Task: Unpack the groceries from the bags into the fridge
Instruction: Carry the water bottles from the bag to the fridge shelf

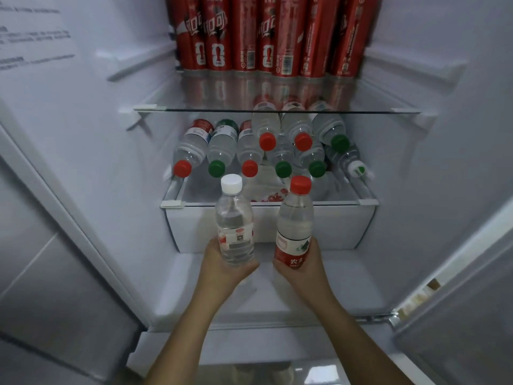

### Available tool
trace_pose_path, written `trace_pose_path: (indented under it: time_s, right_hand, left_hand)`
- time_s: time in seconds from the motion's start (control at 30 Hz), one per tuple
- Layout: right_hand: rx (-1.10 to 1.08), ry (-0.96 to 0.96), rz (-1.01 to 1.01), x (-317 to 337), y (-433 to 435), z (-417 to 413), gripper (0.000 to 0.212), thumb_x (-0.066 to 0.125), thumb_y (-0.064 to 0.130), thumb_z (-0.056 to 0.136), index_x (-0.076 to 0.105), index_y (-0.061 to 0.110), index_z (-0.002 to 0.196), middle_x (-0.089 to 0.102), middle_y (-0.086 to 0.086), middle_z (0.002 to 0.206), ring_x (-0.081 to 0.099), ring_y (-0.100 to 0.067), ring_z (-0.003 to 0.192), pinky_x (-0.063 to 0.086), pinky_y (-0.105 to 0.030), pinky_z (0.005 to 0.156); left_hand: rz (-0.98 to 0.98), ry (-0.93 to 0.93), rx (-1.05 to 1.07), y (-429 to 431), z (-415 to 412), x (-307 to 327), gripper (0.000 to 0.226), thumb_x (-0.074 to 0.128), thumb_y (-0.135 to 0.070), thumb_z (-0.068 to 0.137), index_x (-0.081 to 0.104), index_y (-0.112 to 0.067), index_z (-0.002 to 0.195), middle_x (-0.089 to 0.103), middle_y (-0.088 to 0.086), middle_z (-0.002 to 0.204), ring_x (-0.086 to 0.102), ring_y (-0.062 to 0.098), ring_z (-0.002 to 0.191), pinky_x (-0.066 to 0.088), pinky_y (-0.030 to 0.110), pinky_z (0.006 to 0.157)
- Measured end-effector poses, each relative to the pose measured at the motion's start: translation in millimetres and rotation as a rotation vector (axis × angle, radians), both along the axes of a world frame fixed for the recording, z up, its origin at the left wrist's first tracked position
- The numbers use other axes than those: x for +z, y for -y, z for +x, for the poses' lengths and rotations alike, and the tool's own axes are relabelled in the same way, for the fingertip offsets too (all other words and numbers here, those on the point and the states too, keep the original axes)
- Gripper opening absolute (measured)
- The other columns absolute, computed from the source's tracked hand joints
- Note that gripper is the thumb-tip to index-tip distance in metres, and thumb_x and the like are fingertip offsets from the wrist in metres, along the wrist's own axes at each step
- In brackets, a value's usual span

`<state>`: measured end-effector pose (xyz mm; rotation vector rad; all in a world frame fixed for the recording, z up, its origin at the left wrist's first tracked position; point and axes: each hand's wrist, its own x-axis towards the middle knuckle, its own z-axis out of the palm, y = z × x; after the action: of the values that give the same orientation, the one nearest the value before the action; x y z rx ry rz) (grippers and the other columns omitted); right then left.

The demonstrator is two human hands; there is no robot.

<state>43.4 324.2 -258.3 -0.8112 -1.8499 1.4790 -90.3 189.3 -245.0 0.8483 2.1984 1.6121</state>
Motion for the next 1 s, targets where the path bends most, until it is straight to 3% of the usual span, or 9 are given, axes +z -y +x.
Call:
trace_pose_path:
  time_s: [0.13,0.23,0.3,0.4,0.53,0.67,0.77,0.9,1.0]
  right_hand:
    - [-0.078,-0.016,0.120,40.5,-1.1,13.9,0.069,0.082,0.040,0.069,0.042,0.037,0.125,0.044,0.013,0.125,0.051,0.004,0.110,0.048,-0.011,0.081]
    - [-0.192,-0.027,0.338,92.6,-8.4,11.4,0.064,0.062,0.065,0.070,0.046,0.038,0.125,0.043,0.018,0.112,0.049,0.004,0.096,0.042,-0.012,0.074]
    - [-0.238,0.080,0.530,125.3,-13.4,-1.2,0.054,0.057,0.064,0.076,0.053,0.034,0.120,0.045,0.012,0.109,0.047,0.000,0.087,0.040,-0.020,0.071]
    - [-0.271,0.445,0.763,159.0,-14.4,-21.9,0.035,0.056,0.060,0.084,0.059,0.029,0.099,0.049,0.005,0.101,0.050,-0.011,0.084,0.041,-0.030,0.069]
    - [-0.166,0.756,0.745,168.3,-14.6,-34.3,0.028,0.055,0.050,0.088,0.051,0.024,0.078,0.059,0.002,0.078,0.053,-0.015,0.068,0.039,-0.029,0.058]
    - [-0.190,0.727,0.725,167.9,-18.8,-29.6,0.026,0.055,0.046,0.086,0.052,0.024,0.072,0.056,0.003,0.069,0.051,-0.015,0.063,0.033,-0.028,0.053]
    - [-0.192,0.705,0.744,166.9,-18.6,-28.9,0.030,0.057,0.046,0.085,0.053,0.022,0.067,0.058,0.003,0.065,0.055,-0.015,0.062,0.034,-0.027,0.051]
    - [-0.145,0.668,0.704,174.6,-10.8,-31.7,0.028,0.060,0.038,0.081,0.054,0.019,0.062,0.057,0.002,0.061,0.055,-0.016,0.059,0.036,-0.026,0.052]
    - [-0.093,0.601,0.752,179.0,-1.4,-32.7,0.030,0.062,0.034,0.082,0.050,0.018,0.060,0.052,0.002,0.055,0.052,-0.015,0.055,0.037,-0.027,0.050]
  left_hand:
    - [0.034,-0.002,0.148,18.4,-1.7,23.4,0.079,0.089,-0.046,0.057,0.048,-0.028,0.123,0.057,-0.012,0.116,0.058,0.005,0.105,0.052,0.027,0.086]
    - [0.162,-0.225,0.237,19.1,-5.1,66.6,0.069,0.074,-0.065,0.061,0.043,-0.039,0.117,0.048,-0.017,0.110,0.051,-0.001,0.099,0.045,0.022,0.078]
    - [0.167,-0.373,0.250,9.6,-8.5,96.7,0.062,0.066,-0.068,0.065,0.045,-0.038,0.116,0.046,-0.014,0.106,0.048,0.001,0.090,0.040,0.019,0.070]
    - [-0.109,-0.519,0.195,-9.5,-16.0,131.0,0.056,0.066,-0.066,0.072,0.050,-0.030,0.112,0.053,-0.011,0.097,0.052,0.009,0.084,0.043,0.027,0.064]
    - [-0.441,-0.622,0.134,-24.9,-22.6,147.9,0.040,0.064,-0.060,0.081,0.048,-0.023,0.085,0.061,0.000,0.084,0.056,0.022,0.075,0.040,0.030,0.060]
    - [-0.283,-0.541,0.148,-10.2,-31.0,146.2,0.034,0.067,-0.050,0.079,0.053,-0.018,0.079,0.062,0.004,0.079,0.058,0.028,0.076,0.048,0.035,0.063]
    - [-0.179,-0.530,0.206,7.0,-40.3,146.5,0.032,0.069,-0.044,0.077,0.048,-0.021,0.070,0.056,0.001,0.069,0.053,0.028,0.073,0.037,0.033,0.057]
    - [-0.230,-0.576,0.232,20.8,-49.9,148.5,0.029,0.067,-0.041,0.079,0.050,-0.018,0.078,0.055,0.002,0.072,0.051,0.027,0.070,0.031,0.031,0.053]
    - [-0.285,-0.596,0.263,29.0,-56.9,142.4,0.030,0.067,-0.043,0.080,0.053,-0.017,0.086,0.060,0.006,0.078,0.052,0.030,0.072,0.039,0.031,0.059]
